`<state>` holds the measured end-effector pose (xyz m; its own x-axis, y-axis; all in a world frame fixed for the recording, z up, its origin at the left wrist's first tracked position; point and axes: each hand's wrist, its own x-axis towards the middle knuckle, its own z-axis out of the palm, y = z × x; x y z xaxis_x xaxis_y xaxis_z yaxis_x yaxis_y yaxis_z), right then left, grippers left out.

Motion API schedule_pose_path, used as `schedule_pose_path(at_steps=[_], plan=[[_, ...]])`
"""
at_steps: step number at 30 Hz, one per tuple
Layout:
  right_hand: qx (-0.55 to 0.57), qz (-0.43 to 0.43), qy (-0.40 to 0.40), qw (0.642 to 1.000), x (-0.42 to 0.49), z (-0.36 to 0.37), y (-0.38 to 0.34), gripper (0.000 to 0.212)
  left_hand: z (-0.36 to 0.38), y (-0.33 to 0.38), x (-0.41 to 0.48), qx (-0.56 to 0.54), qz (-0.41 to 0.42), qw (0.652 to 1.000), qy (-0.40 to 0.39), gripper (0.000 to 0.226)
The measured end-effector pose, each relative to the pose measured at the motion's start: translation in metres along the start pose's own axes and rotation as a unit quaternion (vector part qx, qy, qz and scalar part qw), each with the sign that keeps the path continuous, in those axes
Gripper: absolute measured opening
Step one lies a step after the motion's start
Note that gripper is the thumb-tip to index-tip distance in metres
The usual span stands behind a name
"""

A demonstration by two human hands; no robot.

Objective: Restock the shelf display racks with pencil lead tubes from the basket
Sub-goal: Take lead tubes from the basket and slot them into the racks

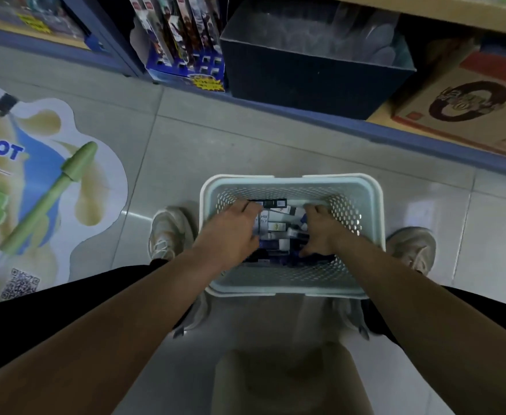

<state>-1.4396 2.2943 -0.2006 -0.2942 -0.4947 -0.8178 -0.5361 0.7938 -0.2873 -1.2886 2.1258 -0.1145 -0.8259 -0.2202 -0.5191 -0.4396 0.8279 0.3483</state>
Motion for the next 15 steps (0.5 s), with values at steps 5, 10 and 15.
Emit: schedule_pose_path(at_steps=[5, 10, 15], plan=[[-0.012, -0.002, 0.0, 1.0, -0.001, 0.0, 0.002, 0.098, 0.034, 0.002, 0.025, -0.073, -0.053, 0.993, -0.076, 0.076], [-0.081, -0.022, -0.004, 0.996, -0.003, 0.004, 0.005, 0.078, 0.066, 0.004, 0.044, -0.16, -0.149, 0.973, -0.076, 0.098], [-0.098, -0.044, -0.005, 0.994, -0.003, 0.003, 0.005, 0.067, 0.086, 0.0, 0.048, -0.139, -0.149, 0.979, -0.013, 0.084]])
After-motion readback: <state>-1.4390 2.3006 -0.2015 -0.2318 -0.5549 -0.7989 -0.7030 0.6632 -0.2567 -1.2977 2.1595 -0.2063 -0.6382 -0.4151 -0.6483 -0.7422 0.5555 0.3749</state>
